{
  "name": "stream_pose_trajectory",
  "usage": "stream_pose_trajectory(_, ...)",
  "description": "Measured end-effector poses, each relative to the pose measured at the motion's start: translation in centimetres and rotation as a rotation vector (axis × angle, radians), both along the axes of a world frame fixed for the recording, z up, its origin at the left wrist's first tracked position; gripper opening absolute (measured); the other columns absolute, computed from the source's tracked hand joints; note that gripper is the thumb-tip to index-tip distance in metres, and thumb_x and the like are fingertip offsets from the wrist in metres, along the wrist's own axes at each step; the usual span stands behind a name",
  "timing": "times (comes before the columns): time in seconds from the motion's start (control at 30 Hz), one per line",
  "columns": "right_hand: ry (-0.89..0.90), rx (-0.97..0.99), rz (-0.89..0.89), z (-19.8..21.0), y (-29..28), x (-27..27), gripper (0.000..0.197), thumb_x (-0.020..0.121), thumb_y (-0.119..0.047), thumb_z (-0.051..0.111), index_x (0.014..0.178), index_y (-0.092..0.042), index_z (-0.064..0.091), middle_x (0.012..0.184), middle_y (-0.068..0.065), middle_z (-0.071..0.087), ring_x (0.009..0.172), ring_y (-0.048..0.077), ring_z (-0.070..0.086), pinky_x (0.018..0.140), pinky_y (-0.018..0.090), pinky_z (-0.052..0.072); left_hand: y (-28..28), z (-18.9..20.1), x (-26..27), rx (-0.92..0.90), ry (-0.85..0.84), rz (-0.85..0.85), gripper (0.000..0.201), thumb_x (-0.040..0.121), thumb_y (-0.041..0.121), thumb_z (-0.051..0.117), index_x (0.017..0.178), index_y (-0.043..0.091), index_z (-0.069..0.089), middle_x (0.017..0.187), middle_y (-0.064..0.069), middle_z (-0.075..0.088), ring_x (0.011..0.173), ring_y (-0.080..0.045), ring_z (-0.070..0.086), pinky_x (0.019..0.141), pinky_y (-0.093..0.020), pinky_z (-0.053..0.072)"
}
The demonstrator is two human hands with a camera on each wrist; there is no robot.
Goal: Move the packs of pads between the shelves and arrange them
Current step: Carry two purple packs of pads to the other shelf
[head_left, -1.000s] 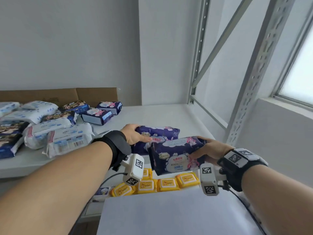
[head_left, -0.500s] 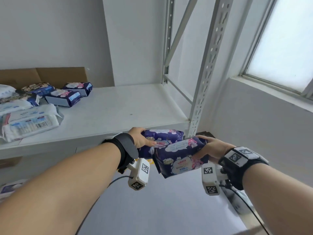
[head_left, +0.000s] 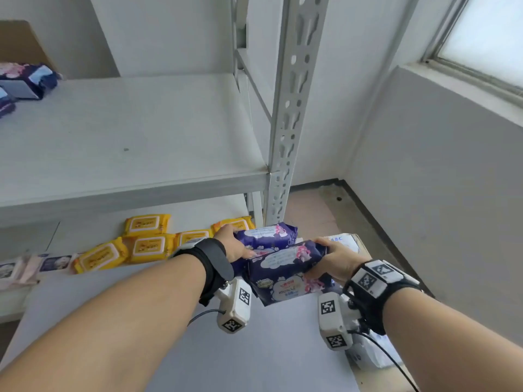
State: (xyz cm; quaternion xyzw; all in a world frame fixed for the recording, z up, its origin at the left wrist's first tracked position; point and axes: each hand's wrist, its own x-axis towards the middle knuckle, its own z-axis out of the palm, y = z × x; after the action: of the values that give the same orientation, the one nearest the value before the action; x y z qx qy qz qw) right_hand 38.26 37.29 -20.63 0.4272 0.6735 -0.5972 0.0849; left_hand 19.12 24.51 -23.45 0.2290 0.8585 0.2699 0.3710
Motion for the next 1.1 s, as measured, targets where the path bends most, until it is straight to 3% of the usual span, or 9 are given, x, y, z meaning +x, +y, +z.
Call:
stream_pose_trajectory(0.2, -0.007, 0.056, 0.014, -6.0, 2.6, -1.2, 0.056, 0.066, 0.013, 0.073, 0.104, -0.024, 0.055, 0.105, 0.004, 0.062, 0.097, 0.026, 0.061, 0.075, 0.038, 0.058, 3.4, -5.2, -0.6, -0.08, 0.008, 0.045, 0.077, 0.073, 0.014, 0.08, 0.138, 0.008, 0.039, 0.136, -0.009, 0.05, 0.121, -0.026, 0.05, 0.097, -0.029, 0.04)
stream_pose_trajectory(0.37, -0.037, 0.103, 0.06, -8.9, 3.6, -1.5, 0.055, 0.067, 0.008, 0.076, 0.1, -0.029, 0.052, 0.096, -0.009, 0.058, 0.083, 0.006, 0.056, 0.053, 0.017, 0.052, 4.9, -7.4, -0.6, -0.074, -0.005, 0.051, 0.075, 0.073, 0.013, 0.08, 0.136, 0.009, 0.04, 0.132, -0.009, 0.052, 0.116, -0.025, 0.052, 0.09, -0.029, 0.043)
stream_pose_trajectory(0.43, -0.065, 0.153, 0.096, -9.5, 3.9, -1.4, 0.056, 0.067, 0.006, 0.077, 0.103, -0.027, 0.05, 0.094, -0.011, 0.057, 0.081, 0.005, 0.055, 0.048, 0.014, 0.05, 5.3, -8.0, -0.1, -0.053, -0.006, 0.054, 0.072, 0.072, 0.011, 0.08, 0.132, 0.009, 0.041, 0.131, -0.01, 0.052, 0.115, -0.024, 0.052, 0.09, -0.029, 0.045)
stream_pose_trajectory(0.53, -0.116, 0.252, 0.147, -10.1, 4.3, -1.2, 0.057, 0.066, 0.001, 0.08, 0.107, -0.025, 0.049, 0.1, -0.006, 0.059, 0.091, 0.011, 0.056, 0.055, 0.018, 0.05, 5.7, -8.4, 0.7, -0.05, -0.016, 0.027, 0.068, 0.072, 0.007, 0.079, 0.13, 0.012, 0.042, 0.132, -0.01, 0.05, 0.118, -0.024, 0.052, 0.091, -0.032, 0.049)
stream_pose_trajectory(0.63, -0.191, 0.38, 0.21, -10.5, 4.5, -1.1, 0.057, 0.072, -0.005, 0.078, 0.116, -0.025, 0.048, 0.105, -0.006, 0.055, 0.097, 0.012, 0.052, 0.072, 0.02, 0.046, 6.1, -8.3, 1.3, -0.06, -0.056, 0.004, 0.066, 0.077, 0.002, 0.072, 0.132, 0.015, 0.039, 0.134, -0.009, 0.048, 0.119, -0.023, 0.05, 0.081, -0.028, 0.048)
stream_pose_trajectory(0.7, -0.223, 0.419, 0.229, -10.8, 4.6, -1.1, 0.056, 0.076, -0.008, 0.075, 0.12, -0.026, 0.046, 0.109, -0.006, 0.054, 0.097, 0.01, 0.05, 0.079, 0.023, 0.043, 6.3, -8.3, 1.6, -0.056, -0.072, 0.015, 0.066, 0.079, 0.0, 0.069, 0.134, 0.017, 0.037, 0.134, -0.009, 0.047, 0.12, -0.024, 0.049, 0.082, -0.03, 0.049)
stream_pose_trajectory(0.83, -0.25, 0.439, 0.256, -11.0, 4.2, -1.0, 0.06, 0.074, -0.012, 0.076, 0.124, -0.025, 0.045, 0.113, -0.004, 0.057, 0.095, 0.009, 0.049, 0.079, 0.021, 0.042, 5.9, -8.2, 2.3, -0.041, -0.082, 0.058, 0.07, 0.08, 0.004, 0.066, 0.14, 0.02, 0.033, 0.136, -0.009, 0.047, 0.121, -0.025, 0.05, 0.093, -0.034, 0.051)
stream_pose_trajectory(1.0, -0.2, 0.476, 0.188, -7.7, 3.0, -1.8, 0.074, 0.066, -0.017, 0.081, 0.131, -0.026, 0.045, 0.126, 0.0, 0.049, 0.108, 0.015, 0.048, 0.09, 0.03, 0.049, 3.7, -5.4, 2.3, 0.027, -0.025, 0.12, 0.066, 0.082, 0.007, 0.063, 0.141, 0.02, 0.037, 0.138, -0.006, 0.048, 0.118, -0.021, 0.051, 0.085, -0.025, 0.046)
stream_pose_trajectory(1.1, -0.076, 0.57, 0.187, -4.2, 1.4, -3.4, 0.064, 0.07, -0.022, 0.077, 0.128, -0.025, 0.05, 0.127, 0.001, 0.05, 0.101, 0.013, 0.048, 0.076, 0.022, 0.046, 1.2, -1.9, 1.3, 0.131, -0.02, 0.113, 0.056, 0.08, 0.007, 0.064, 0.133, 0.018, 0.05, 0.138, -0.006, 0.05, 0.121, -0.019, 0.051, 0.091, -0.024, 0.045)
